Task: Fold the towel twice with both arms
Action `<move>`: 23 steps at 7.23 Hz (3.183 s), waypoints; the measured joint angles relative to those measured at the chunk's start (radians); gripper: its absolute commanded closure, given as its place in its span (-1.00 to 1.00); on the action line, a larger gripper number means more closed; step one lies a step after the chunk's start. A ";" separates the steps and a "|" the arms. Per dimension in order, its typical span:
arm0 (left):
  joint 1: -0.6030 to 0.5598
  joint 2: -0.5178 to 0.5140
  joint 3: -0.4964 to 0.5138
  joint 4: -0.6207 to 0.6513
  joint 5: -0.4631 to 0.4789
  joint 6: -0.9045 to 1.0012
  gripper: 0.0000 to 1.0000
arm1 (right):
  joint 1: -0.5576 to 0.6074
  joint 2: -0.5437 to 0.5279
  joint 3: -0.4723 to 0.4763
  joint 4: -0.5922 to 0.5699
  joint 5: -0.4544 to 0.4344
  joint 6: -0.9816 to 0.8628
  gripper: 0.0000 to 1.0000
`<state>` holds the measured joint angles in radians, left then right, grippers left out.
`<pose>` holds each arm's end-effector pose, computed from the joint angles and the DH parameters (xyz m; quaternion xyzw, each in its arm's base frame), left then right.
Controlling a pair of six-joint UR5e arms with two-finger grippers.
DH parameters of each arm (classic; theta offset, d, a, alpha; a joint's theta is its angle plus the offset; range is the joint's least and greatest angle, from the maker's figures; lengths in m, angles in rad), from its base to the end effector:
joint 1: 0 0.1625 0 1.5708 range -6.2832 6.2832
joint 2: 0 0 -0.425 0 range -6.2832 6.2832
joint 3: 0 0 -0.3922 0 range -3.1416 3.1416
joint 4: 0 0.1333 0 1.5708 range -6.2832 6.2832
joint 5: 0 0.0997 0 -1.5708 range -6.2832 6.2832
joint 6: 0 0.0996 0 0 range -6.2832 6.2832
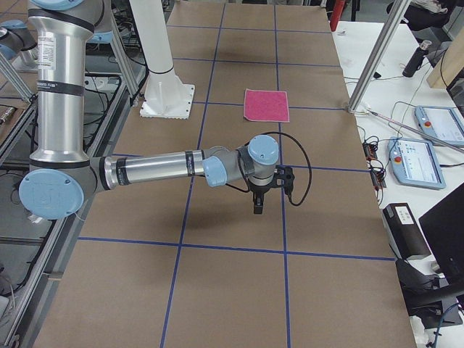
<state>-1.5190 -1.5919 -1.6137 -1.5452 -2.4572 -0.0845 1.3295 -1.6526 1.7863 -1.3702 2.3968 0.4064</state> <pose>-0.0300 -0.5046 0.6214 -0.0119 0.4289 -0.0065 0.9032 -0.0541 -0.4710 0.5649 0.0185 -0.4237 0.0079 0.9056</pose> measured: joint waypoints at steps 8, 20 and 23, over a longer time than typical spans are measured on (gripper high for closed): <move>0.147 -0.014 -0.077 -0.216 -0.030 -0.350 -1.00 | -0.555 0.396 0.032 0.066 -0.256 0.974 -0.97; 0.766 -0.375 -0.095 -0.489 0.367 -1.480 -1.00 | -0.836 0.652 -0.172 0.066 -0.597 1.483 -0.32; 0.767 -0.377 -0.090 -0.489 0.368 -1.482 -1.00 | -0.837 0.649 -0.175 0.066 -0.596 1.507 -0.02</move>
<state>-0.7517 -1.9693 -1.7039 -2.0341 -2.0893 -1.5661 0.4925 -1.0035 1.6108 -1.3039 1.8007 1.9139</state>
